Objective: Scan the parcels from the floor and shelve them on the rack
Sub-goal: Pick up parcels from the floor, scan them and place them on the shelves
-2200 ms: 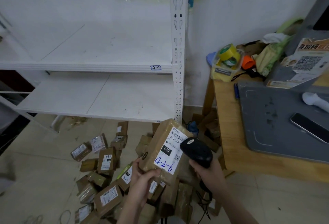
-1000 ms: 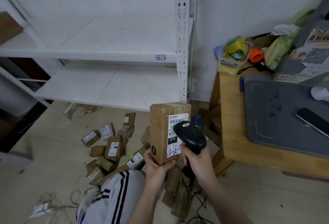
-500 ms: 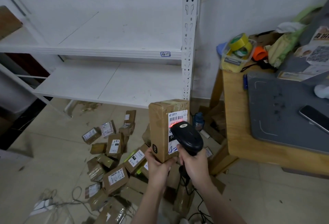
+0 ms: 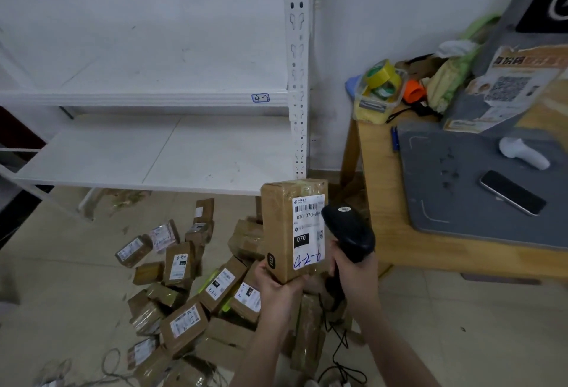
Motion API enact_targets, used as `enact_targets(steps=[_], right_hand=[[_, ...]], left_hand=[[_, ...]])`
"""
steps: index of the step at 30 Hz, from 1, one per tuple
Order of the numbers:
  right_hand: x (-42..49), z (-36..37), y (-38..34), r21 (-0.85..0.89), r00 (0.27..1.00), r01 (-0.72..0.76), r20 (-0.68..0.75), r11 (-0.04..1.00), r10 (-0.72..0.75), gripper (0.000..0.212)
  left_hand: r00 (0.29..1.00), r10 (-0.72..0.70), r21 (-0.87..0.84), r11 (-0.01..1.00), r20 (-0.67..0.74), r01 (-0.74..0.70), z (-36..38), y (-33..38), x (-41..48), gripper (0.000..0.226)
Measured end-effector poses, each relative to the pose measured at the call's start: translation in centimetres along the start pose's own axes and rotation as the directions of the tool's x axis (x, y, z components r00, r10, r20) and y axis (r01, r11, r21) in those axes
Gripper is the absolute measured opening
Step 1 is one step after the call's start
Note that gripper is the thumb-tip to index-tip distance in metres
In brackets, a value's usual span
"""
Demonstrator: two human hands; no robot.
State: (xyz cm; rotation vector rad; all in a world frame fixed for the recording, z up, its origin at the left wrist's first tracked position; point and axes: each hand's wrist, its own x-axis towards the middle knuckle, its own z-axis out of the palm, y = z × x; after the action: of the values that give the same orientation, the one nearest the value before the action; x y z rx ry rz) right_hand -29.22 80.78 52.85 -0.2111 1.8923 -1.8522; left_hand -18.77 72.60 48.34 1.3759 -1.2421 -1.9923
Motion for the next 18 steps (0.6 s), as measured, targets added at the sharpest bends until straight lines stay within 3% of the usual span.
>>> enact_targets(steps=[3,8,11,14,17,18], right_hand=[[0.8,-1.4,-0.3,-0.006,1.000,-0.030,0.000,1.000,0.030,0.026],[0.7,-1.3,-0.4,-0.128,0.994,-0.061,0.079,0.990,0.072,0.022],[0.9,-1.9,0.0,-0.094,0.995,-0.085,0.053,0.992,0.090,0.017],[1.3,-3.5,0.1,-0.059,0.991,-0.131,-0.029,0.990,0.129,0.015],[3.4,-6.0,0.6,-0.056,0.969,-0.156,-0.204,0.986,0.142,0.008],[4.6,-6.9,0.9,-0.063,0.953,-0.180,-0.257,0.982,0.158,0.016]], left_hand=[[1.000,-0.009,0.006,1.000,0.008,0.009,0.5,0.0,0.2,0.094],[0.999,0.020,0.056,0.998,0.039,-0.022,1.9,-0.3,0.2,0.076],[0.998,0.007,0.046,0.999,0.067,-0.010,2.8,-0.3,0.5,0.075],[0.997,-0.007,0.006,1.000,0.073,0.007,3.3,-0.2,0.6,0.076],[0.999,-0.038,-0.085,0.996,0.024,0.040,2.8,-0.4,1.2,0.084],[0.999,-0.053,-0.114,0.992,0.010,0.054,2.5,-0.4,1.5,0.091]])
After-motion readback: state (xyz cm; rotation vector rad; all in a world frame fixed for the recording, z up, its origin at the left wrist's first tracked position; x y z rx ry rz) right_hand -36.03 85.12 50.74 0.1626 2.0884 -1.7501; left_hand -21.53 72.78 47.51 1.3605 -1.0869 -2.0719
